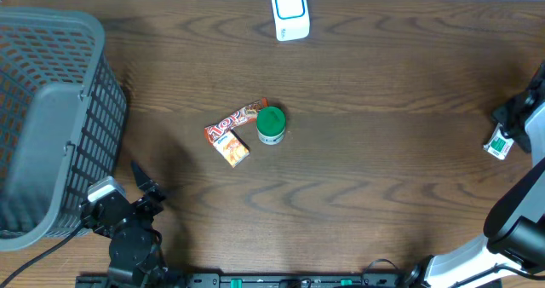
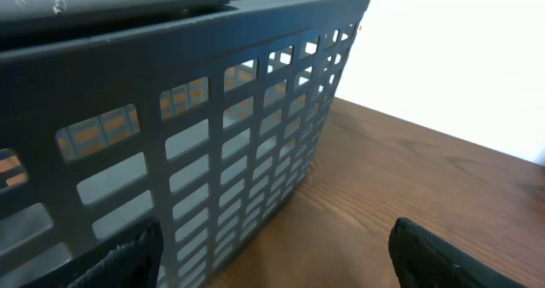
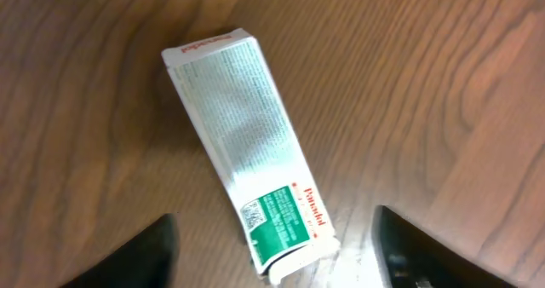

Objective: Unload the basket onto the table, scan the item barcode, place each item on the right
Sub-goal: 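Carry the Panadol box right and set it at the table's right edge, then move the right gripper to the green-capped bottle and grasp it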

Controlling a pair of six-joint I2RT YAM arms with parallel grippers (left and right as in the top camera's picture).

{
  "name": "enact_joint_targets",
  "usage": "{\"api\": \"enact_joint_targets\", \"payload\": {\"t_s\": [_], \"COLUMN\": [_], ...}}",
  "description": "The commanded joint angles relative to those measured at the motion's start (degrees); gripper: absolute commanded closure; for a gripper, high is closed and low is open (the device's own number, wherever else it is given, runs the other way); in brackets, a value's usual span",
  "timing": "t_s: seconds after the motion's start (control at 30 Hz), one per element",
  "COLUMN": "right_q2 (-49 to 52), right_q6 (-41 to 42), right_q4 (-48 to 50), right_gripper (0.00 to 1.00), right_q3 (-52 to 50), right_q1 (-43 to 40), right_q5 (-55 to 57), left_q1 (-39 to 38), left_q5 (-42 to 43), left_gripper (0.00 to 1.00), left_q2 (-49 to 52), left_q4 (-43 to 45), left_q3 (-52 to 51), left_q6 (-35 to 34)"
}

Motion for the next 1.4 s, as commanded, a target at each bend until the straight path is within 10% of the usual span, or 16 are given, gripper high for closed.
{"api": "enact_joint_targets", "payload": {"t_s": [0.0,0.3,1.0,1.37], "right_q2": [-1.3,-8.1,-12.2,-12.1], "right_q6": [-1.0,-1.9,-1.6,20.3], "right_q4": [0.0,-1.3,-7.2,-5.4], "right_gripper": [0.01,0.01,0.01,0.01], "right_q3": [1.2,2.0,1.8,1.8], "right_q1": [0.2,6.2,55.9,66.6], "right_q5": [-9.7,-26.1,-25.9,-22.0], "left_q1": [0.1,0.1,0.1,0.1], "left_q5": [-0.7,-0.7,-0.7,-0.7], "left_gripper": [0.15,0.15,0.15,0.15], "left_q2": [0.0,0.0,0.0,0.0], "left_q4": [0.0,0.0,0.0,0.0], "left_q3": [0.2,0.2,0.2,0.2], "left_q6": [-0.3,-0.3,-0.3,-0.3]}}
